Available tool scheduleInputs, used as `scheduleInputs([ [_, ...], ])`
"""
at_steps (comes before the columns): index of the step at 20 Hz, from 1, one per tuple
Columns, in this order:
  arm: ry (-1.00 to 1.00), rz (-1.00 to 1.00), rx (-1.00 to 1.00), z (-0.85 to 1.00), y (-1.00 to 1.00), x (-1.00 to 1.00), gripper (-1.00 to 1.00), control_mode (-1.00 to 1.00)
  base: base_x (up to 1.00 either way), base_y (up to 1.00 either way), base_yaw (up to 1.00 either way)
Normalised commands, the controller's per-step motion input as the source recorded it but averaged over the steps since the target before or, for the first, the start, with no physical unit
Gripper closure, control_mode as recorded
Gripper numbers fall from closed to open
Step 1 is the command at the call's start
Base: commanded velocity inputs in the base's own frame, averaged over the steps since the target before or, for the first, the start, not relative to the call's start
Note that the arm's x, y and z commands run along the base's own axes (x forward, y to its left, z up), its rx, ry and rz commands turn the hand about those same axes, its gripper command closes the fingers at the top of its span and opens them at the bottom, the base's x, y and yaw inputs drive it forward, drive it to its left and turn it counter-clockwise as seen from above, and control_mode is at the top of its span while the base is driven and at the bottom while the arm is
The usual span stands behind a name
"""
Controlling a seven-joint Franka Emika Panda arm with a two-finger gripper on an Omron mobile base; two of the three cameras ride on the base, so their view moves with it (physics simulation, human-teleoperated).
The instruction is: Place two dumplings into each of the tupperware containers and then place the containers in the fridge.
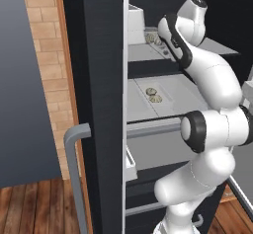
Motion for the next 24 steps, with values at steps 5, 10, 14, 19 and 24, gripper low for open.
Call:
scheduleInputs([
  [5, -0.02, 0.0, 0.0, 0.0, 0.0, 0.0, -1.0, -1.0, 0.0, 0.0, 0.0],
  [10, -0.23, 0.0, 0.05, 0.0, -0.05, -0.1, -1.0, -1.0, 0.0, 0.0, 0.0],
  [14, -0.28, 0.0, 0.06, 0.0, -0.22, -0.62, -1.0, -1.0, 0.0, 0.0, 0.0],
  [19, -0.13, 0.0, 0.05, 0.03, -0.17, -0.91, -1.0, -1.0, 0.0, 0.0, 0.0],
  [24, 0.0, 0.03, 0.0, 0.0, 0.07, -1.0, -1.0, -1.0, 0.0, 0.0, 0.0],
])
